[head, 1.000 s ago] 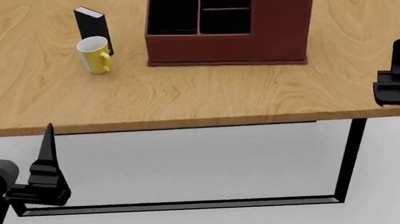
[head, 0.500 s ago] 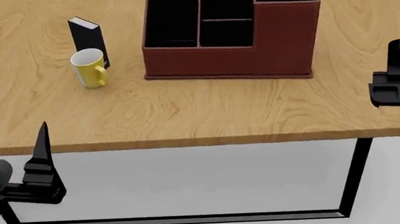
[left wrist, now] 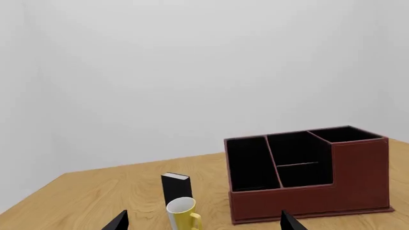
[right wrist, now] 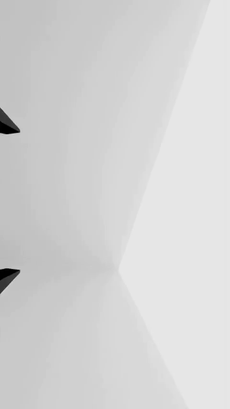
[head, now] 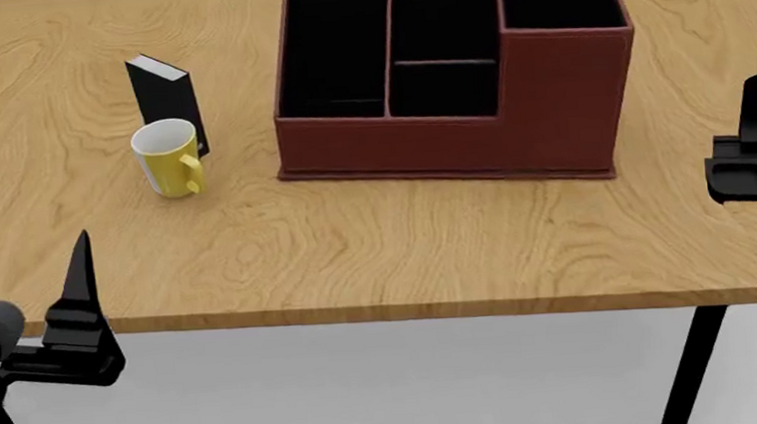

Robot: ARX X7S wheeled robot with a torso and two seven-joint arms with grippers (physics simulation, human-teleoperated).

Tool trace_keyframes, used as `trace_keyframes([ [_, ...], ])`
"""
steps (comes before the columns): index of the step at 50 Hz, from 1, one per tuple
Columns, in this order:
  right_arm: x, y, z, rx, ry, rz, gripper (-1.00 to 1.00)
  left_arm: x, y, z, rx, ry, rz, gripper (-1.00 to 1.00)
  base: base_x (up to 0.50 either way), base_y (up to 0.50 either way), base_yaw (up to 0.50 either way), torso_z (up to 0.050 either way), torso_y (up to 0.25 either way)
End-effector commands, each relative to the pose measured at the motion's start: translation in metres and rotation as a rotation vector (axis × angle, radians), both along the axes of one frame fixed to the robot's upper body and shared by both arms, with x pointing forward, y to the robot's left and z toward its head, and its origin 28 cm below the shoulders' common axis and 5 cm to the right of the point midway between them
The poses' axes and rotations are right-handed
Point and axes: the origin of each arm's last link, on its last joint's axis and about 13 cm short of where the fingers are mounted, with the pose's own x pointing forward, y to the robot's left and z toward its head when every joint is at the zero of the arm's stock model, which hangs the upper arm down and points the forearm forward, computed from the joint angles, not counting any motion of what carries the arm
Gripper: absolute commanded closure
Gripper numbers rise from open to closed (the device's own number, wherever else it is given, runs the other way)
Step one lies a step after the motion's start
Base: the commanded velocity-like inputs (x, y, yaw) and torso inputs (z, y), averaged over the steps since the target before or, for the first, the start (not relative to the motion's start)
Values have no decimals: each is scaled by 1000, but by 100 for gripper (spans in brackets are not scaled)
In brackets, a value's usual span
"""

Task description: Pick up the book and place it in the back compartment of the caddy.

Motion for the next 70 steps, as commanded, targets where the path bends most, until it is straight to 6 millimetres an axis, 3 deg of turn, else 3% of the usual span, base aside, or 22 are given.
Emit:
trace_keyframes([
  [1, 0, 0, 1, -3, 2, 1, -100, 1, 0, 0, 0, 1, -1, -100, 277, 98, 0, 0, 0],
  [70, -3, -2, 1, 13, -7, 2, -100, -2, 1, 6, -38, -34, -16, -100, 324, 16, 0, 0, 1],
])
